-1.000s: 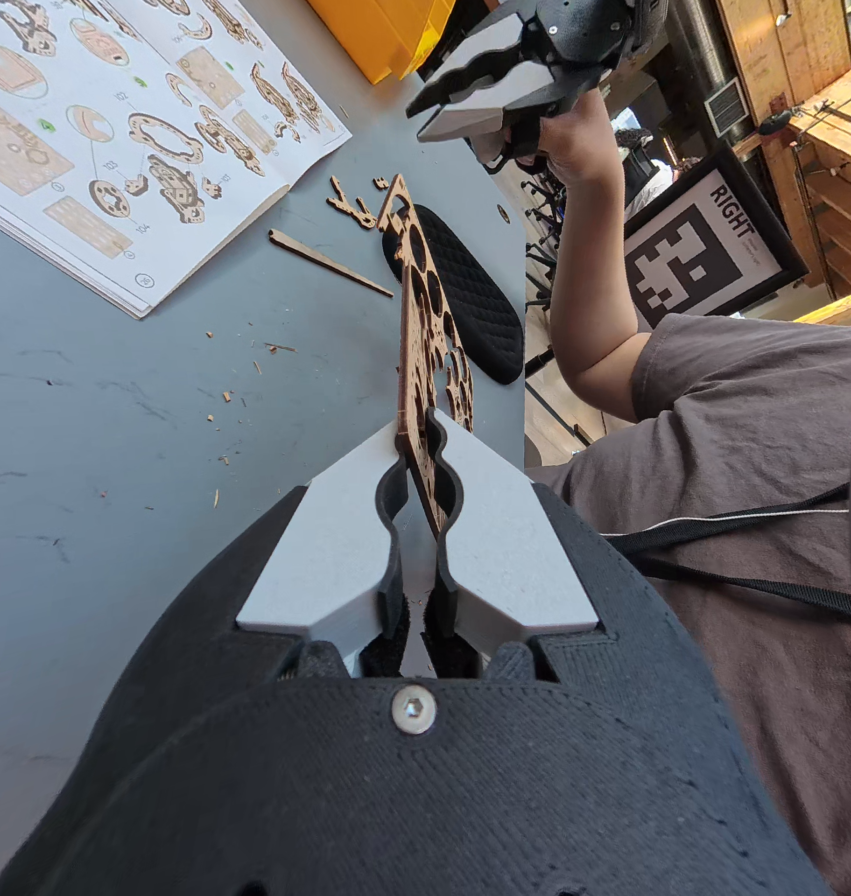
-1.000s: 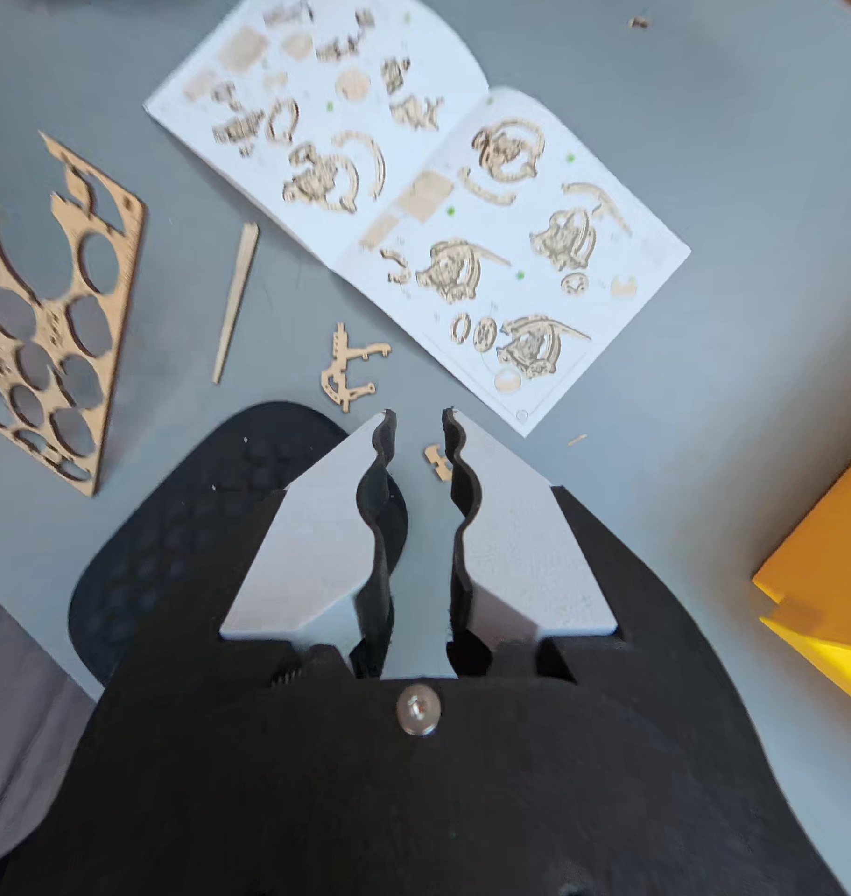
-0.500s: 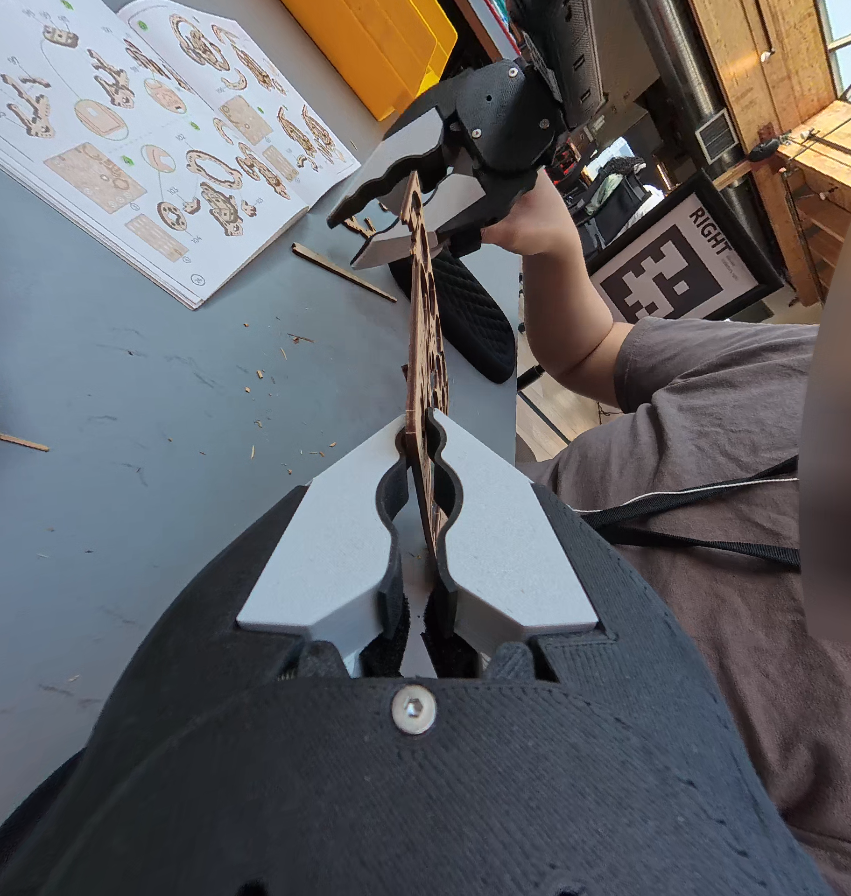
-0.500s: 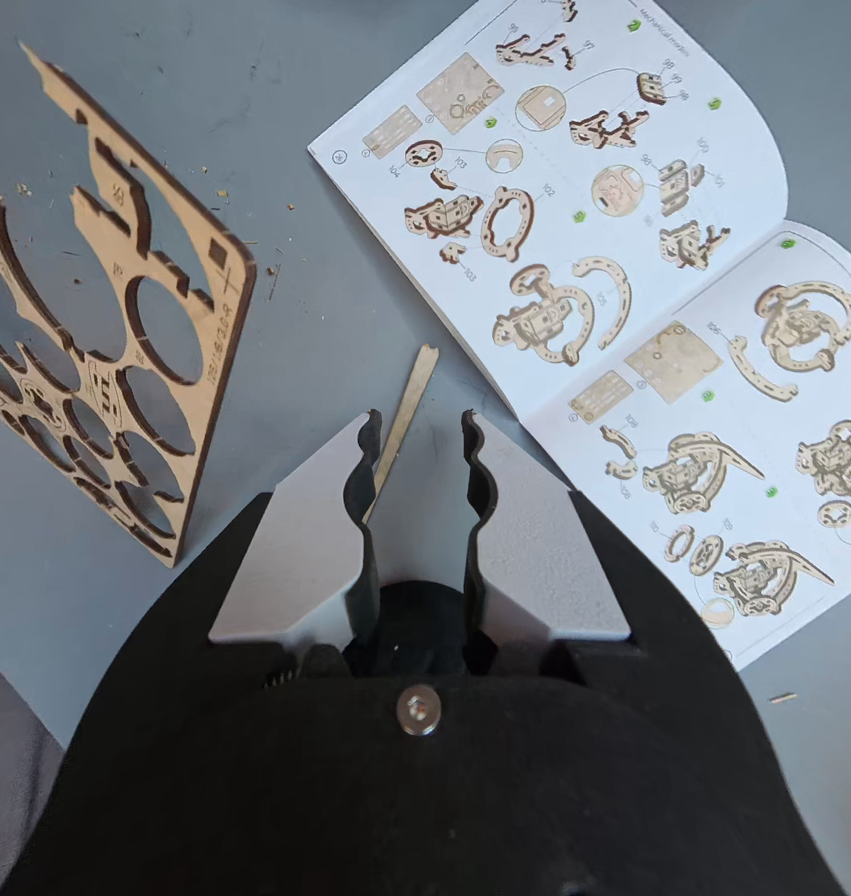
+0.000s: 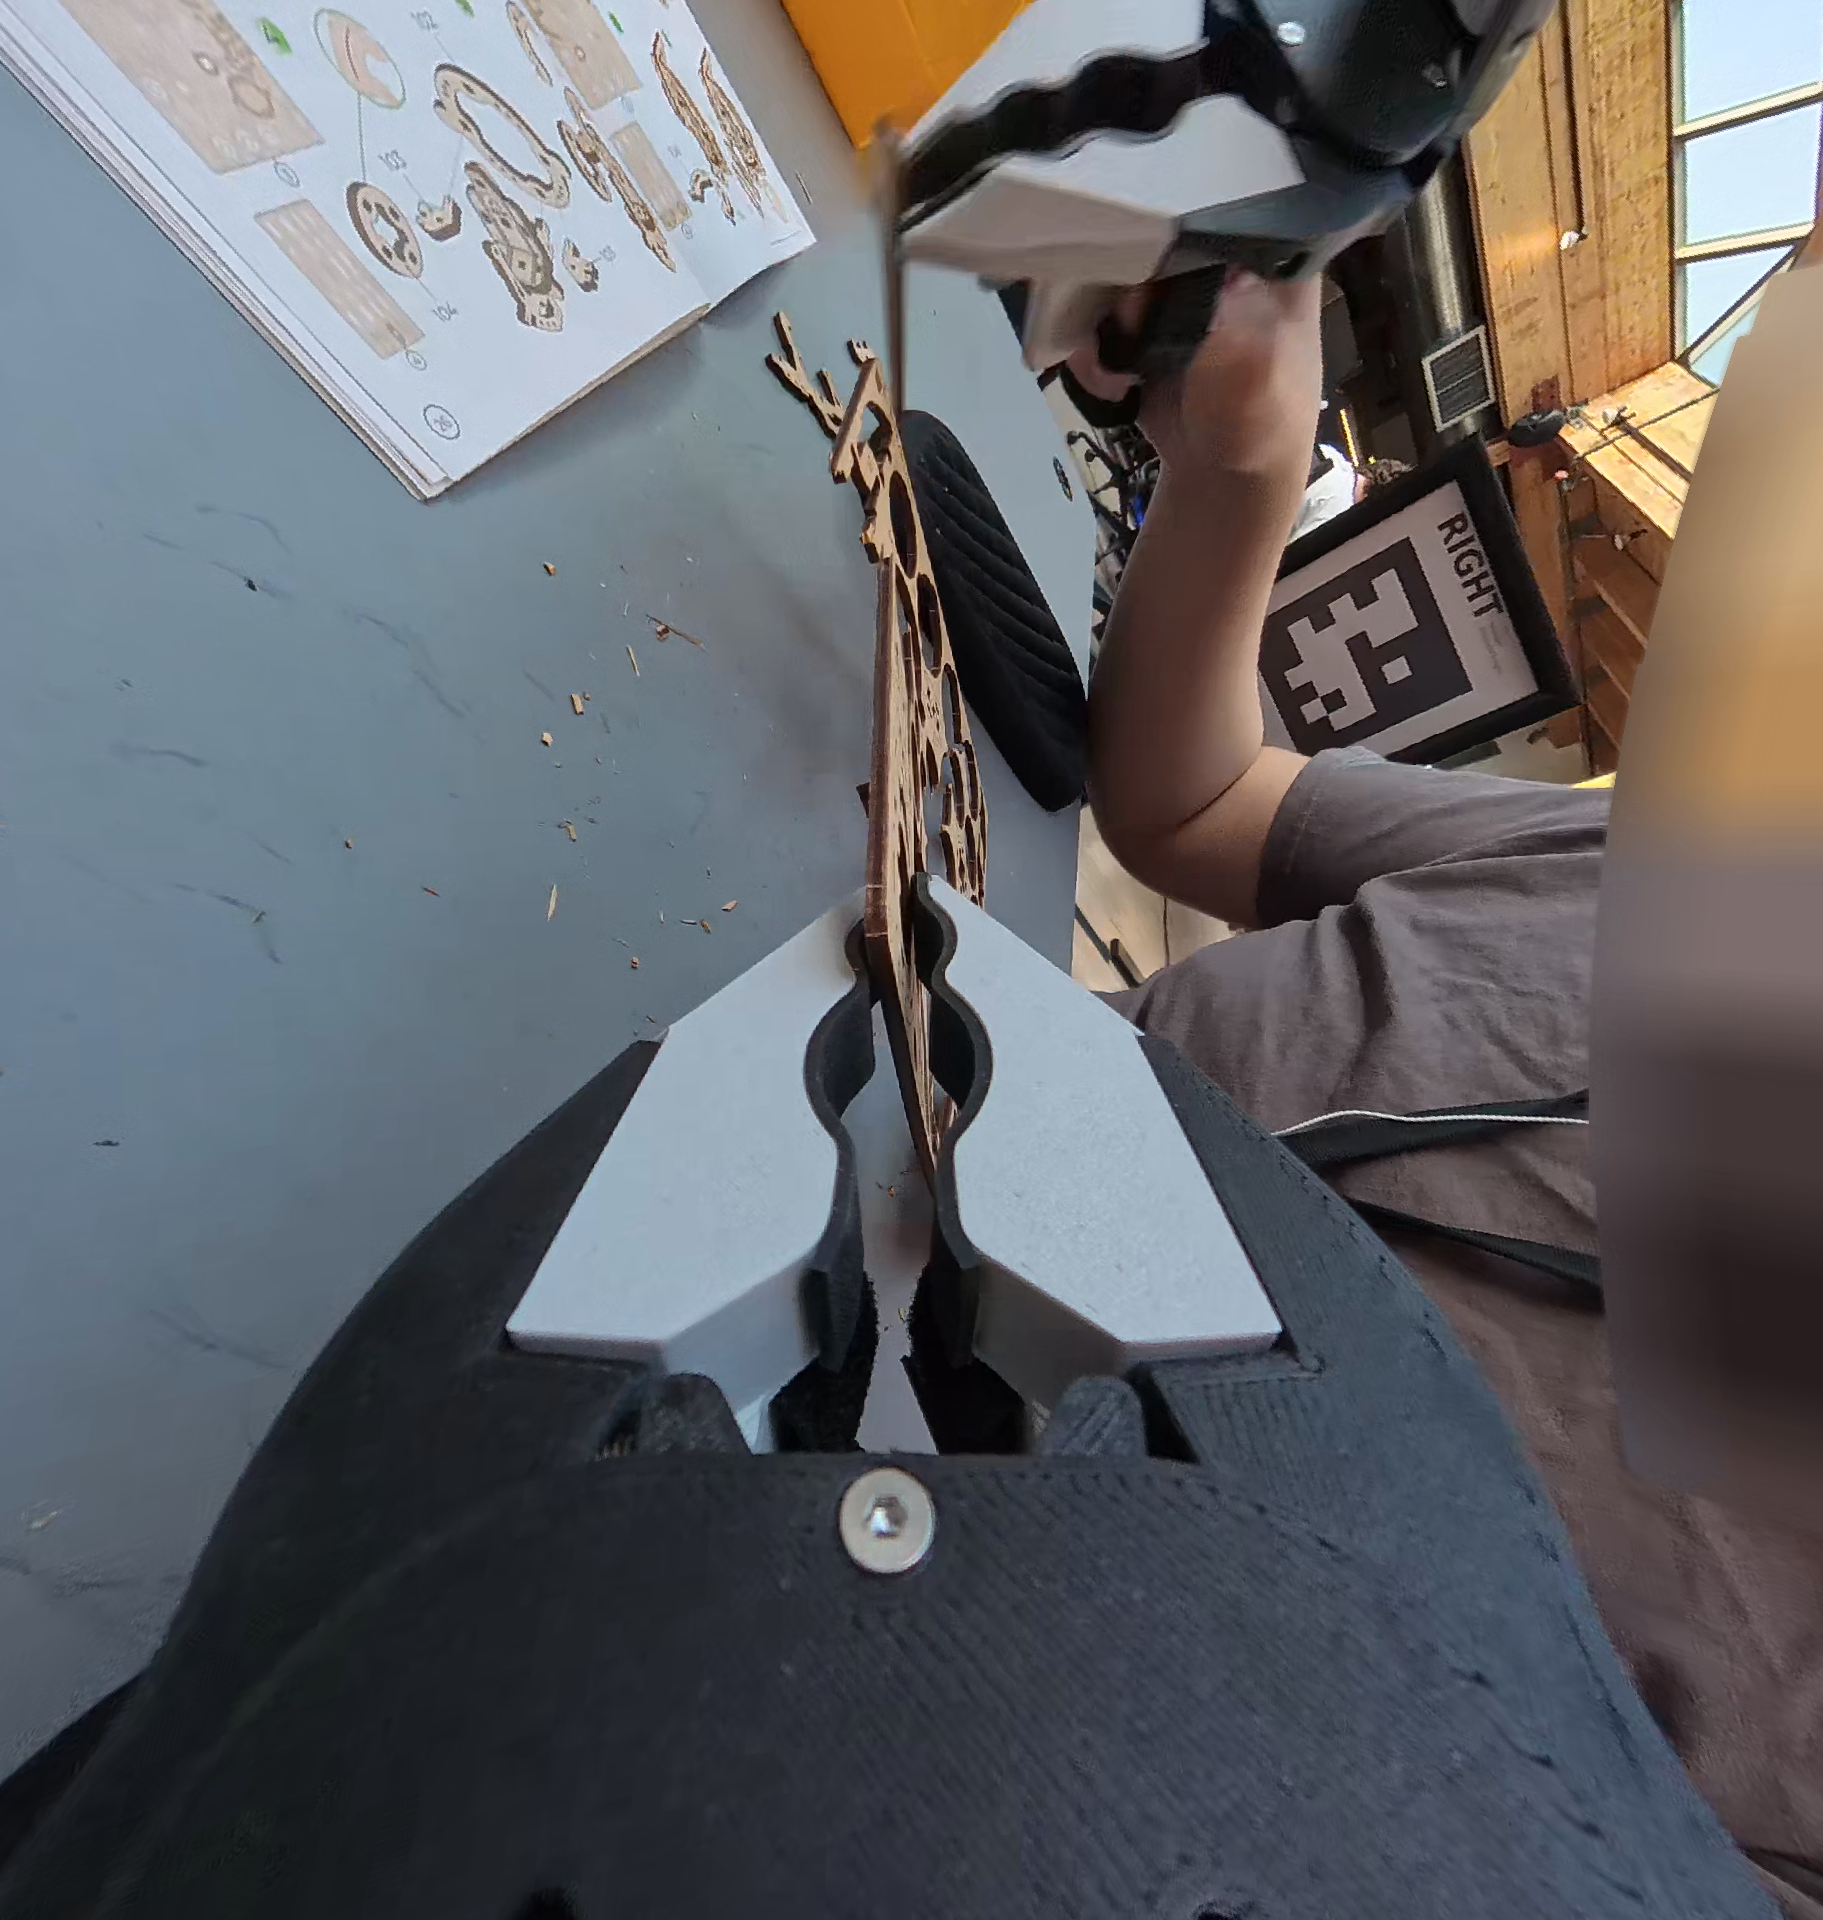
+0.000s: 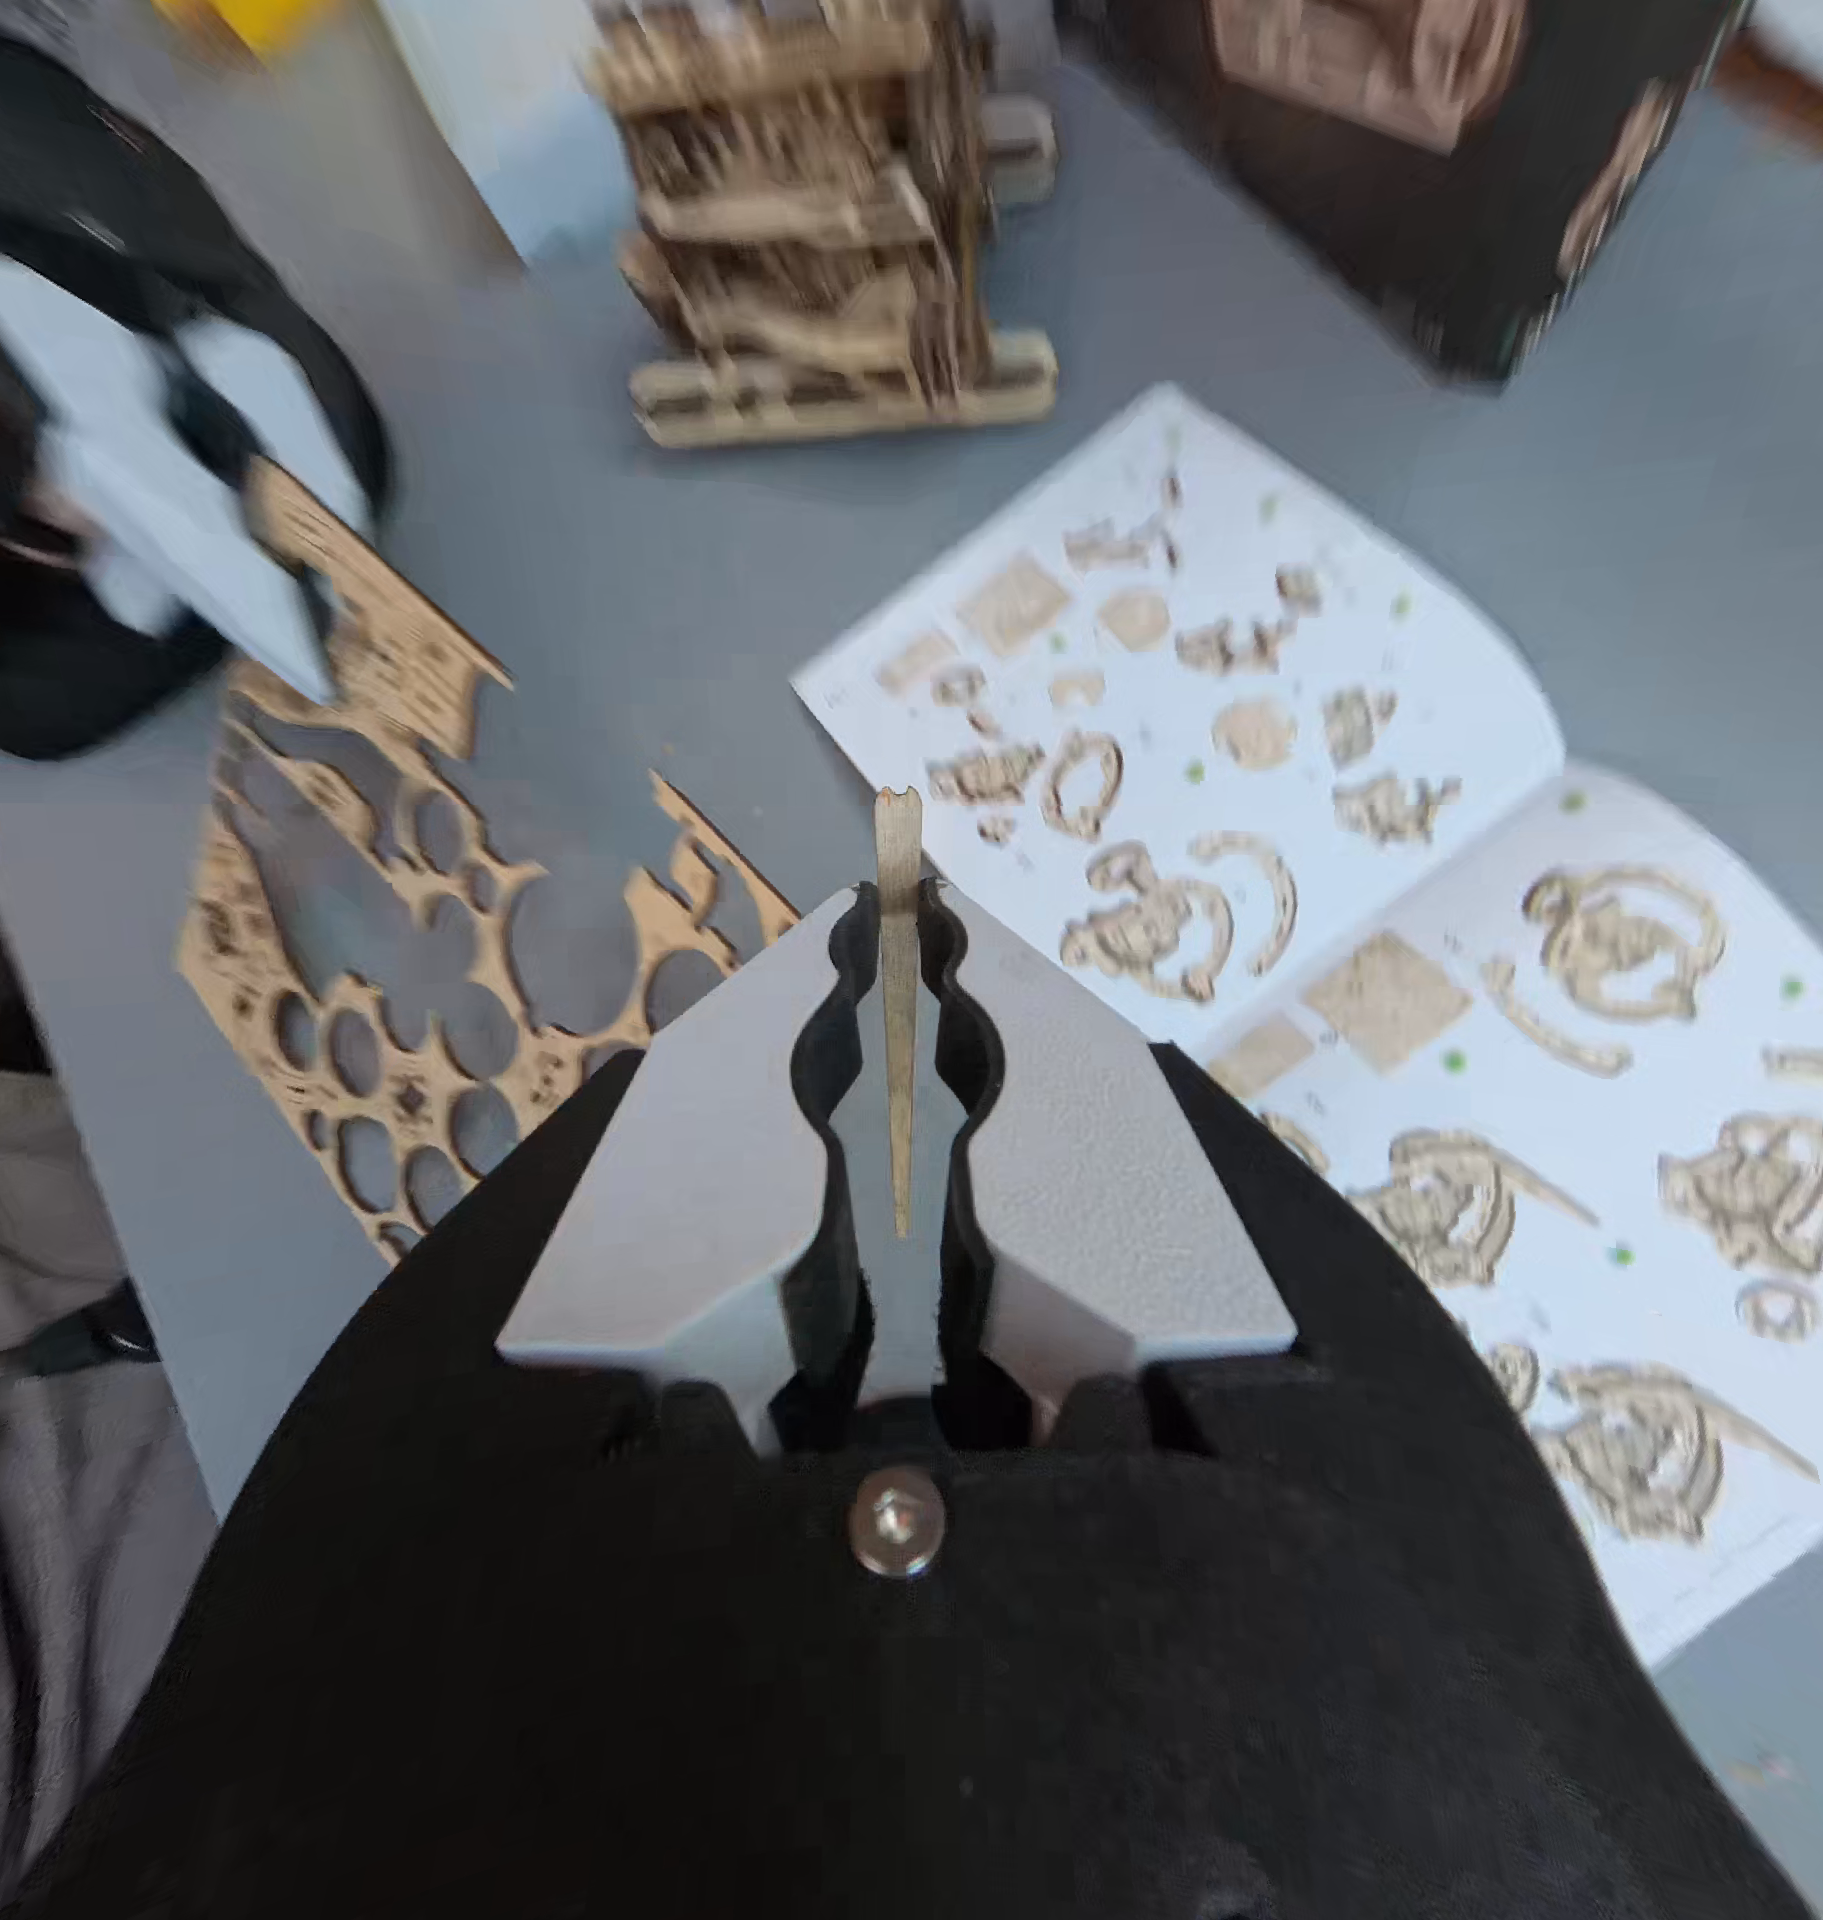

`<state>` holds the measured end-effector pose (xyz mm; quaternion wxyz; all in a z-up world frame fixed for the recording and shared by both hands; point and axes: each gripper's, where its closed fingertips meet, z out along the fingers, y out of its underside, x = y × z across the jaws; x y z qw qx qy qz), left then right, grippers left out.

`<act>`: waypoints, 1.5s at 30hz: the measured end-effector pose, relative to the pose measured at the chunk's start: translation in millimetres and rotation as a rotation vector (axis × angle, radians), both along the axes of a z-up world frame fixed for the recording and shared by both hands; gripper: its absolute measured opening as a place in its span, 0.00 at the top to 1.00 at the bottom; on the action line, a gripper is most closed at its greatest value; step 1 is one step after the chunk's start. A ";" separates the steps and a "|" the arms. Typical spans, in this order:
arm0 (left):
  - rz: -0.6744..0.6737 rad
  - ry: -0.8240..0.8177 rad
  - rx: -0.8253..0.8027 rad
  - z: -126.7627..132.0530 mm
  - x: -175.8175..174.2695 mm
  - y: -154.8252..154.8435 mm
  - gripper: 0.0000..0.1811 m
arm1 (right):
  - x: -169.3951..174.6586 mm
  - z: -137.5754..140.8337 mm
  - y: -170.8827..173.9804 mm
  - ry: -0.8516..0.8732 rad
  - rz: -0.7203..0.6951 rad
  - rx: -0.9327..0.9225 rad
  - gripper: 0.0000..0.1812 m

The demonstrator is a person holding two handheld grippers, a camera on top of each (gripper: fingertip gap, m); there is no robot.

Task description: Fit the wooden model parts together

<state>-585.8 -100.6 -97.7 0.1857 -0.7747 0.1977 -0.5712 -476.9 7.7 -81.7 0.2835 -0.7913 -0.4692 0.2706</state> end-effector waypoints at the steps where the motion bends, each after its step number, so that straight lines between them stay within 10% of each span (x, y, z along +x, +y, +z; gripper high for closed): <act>1: -0.007 -0.012 -0.024 -1.5 1.3 -0.5 1.00 | -9.3 37.6 -7.3 0.195 0.056 0.070 0.97; 5: -0.010 -0.026 -0.094 -8.8 1.7 0.2 1.00 | -52.2 128.1 -83.5 0.754 0.417 0.172 0.97; 11: -0.035 -0.019 -0.091 -11.0 3.1 -3.4 1.00 | -117.1 78.0 -120.3 0.755 0.663 0.151 0.97; 26: -0.035 -0.065 -0.149 -10.3 1.5 -3.1 1.00 | -147.0 47.9 -112.8 0.652 0.628 0.174 0.97; 45: 0.002 -0.072 -0.150 -10.0 -1.4 2.1 1.00 | -97.4 55.8 -89.5 0.682 0.456 0.183 0.97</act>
